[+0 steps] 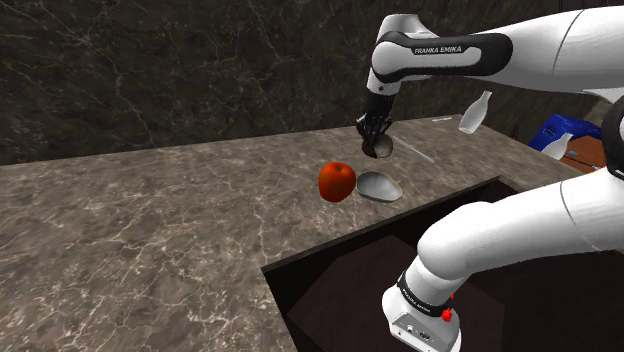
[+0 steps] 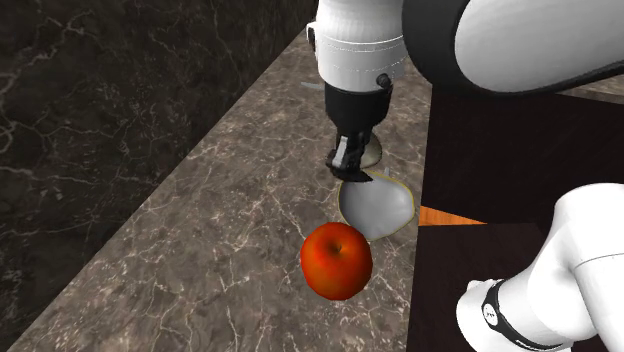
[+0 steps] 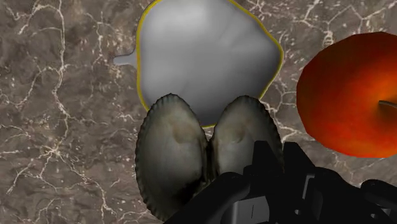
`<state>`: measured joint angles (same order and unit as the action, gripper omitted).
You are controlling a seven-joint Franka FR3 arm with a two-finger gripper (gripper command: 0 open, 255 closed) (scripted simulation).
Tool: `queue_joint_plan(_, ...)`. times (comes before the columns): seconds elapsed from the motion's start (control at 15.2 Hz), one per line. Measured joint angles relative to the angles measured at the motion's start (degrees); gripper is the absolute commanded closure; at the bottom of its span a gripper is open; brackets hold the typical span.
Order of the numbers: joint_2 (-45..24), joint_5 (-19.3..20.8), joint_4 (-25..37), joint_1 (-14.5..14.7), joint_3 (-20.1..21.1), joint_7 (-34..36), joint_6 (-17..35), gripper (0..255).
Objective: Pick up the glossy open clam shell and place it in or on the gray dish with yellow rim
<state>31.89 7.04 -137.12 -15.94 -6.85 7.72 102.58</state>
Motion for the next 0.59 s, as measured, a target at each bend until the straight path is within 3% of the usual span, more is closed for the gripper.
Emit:
queue_joint_plan(0.26, 8.98, 1.69, -5.68, -1.62, -1.19, -1.92, -3.12, 255)
queue_joint_plan(0.59, 10.70, 2.30, -10.13, -2.03, -1.65, -1.98, -0.41, 255)
